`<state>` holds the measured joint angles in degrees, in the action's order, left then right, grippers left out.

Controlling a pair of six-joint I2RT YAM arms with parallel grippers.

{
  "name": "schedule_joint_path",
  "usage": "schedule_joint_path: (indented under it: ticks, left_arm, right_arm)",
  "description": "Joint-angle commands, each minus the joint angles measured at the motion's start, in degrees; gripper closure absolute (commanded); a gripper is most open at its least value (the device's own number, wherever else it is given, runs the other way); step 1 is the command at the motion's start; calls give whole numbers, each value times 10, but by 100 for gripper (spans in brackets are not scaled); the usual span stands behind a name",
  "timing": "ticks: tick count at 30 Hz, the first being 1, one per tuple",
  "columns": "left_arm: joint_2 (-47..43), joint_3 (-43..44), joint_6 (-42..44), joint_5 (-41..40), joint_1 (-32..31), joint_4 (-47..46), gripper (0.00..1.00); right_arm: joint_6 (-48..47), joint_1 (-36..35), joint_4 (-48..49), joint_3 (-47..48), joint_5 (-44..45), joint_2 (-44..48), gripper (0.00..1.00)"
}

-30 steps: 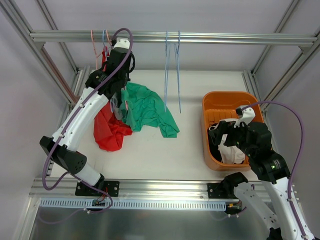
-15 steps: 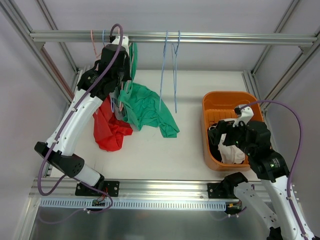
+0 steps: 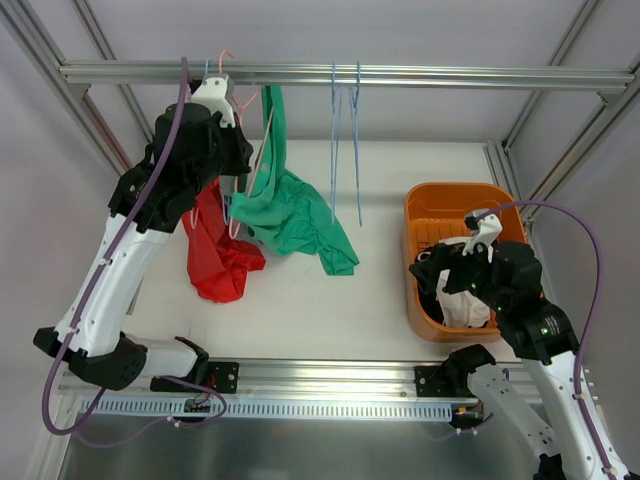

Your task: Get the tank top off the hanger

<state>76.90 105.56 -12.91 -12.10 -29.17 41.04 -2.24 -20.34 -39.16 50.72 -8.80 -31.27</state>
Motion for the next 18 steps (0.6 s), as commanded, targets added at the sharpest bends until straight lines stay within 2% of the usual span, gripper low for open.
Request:
schedule_joint_path:
  ticks: [1,6,11,14,18]
  left_arm:
    - [-56,-50,-24,43,-1,-15,100]
    - [-136,-153,-42,98,-8,-11,100]
    - [-255,-263,-63,171,-22,-4,100]
    - [-313,-346,-80,185,-33,19,100]
    - [-389,-458,-106,190,-49,61,100]
  right_arm:
    - [-1,3,35,2,-48,7,13]
    - [8,3,69,4,-164,16,12]
    - [34,1,126,-6,-289,32,13]
    - [68,-10,174,-39,-301,45,13]
    - [108,-61,260,-100,-275,57,16]
